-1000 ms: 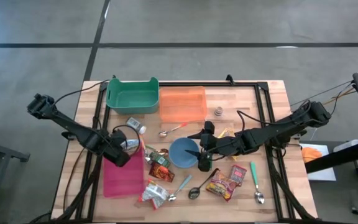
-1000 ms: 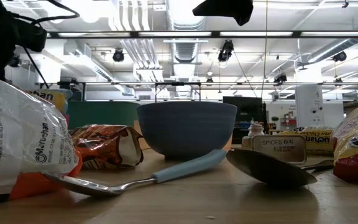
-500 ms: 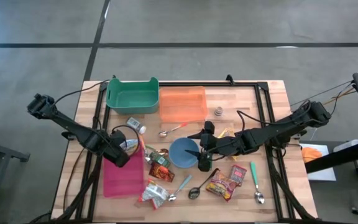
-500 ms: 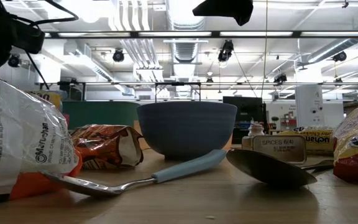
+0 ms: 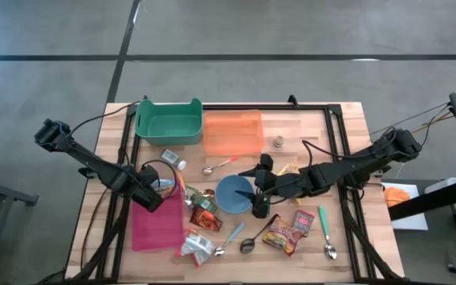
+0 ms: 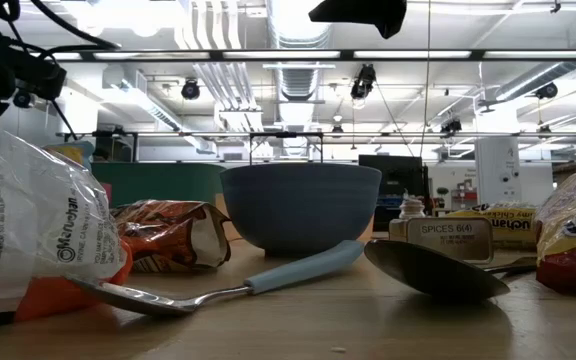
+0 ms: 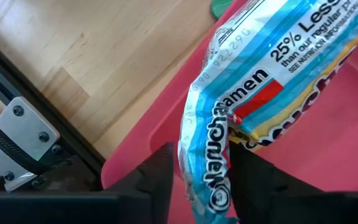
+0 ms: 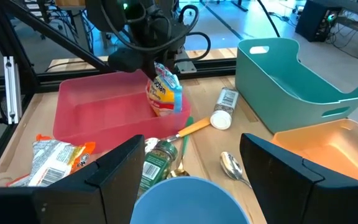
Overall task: Pick & Place Food Item
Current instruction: Put the blue noodle pack into the pink bin, then put the brown spice bottle into the orange bin
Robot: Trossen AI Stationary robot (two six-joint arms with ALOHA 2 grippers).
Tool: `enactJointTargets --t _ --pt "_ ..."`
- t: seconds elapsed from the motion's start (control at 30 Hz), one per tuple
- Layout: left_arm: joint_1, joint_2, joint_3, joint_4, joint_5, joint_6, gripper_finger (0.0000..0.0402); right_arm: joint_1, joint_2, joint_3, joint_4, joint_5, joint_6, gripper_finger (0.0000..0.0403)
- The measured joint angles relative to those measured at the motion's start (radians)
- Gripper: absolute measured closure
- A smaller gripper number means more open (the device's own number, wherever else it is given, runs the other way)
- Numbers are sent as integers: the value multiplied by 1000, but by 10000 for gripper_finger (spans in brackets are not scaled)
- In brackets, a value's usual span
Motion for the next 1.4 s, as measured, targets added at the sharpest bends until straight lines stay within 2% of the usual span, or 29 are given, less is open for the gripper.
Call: enactJointTargets --t 0.27,0.53,0.9,1.13,1.4 --pt "0 0 0 -8 -3 0 210 0 0 2 0 0 2 140" --pt "0 0 1 -11 -2 3 208 0 0 2 0 -1 2 140" --pt "2 0 27 -45 57 45 208 0 0 2 0 -1 2 140" --pt "2 0 110 -189 5 22 208 -1 0 2 3 -1 2 140" --pt "2 0 184 -212 -45 -27 208 -1 0 2 3 -1 2 140"
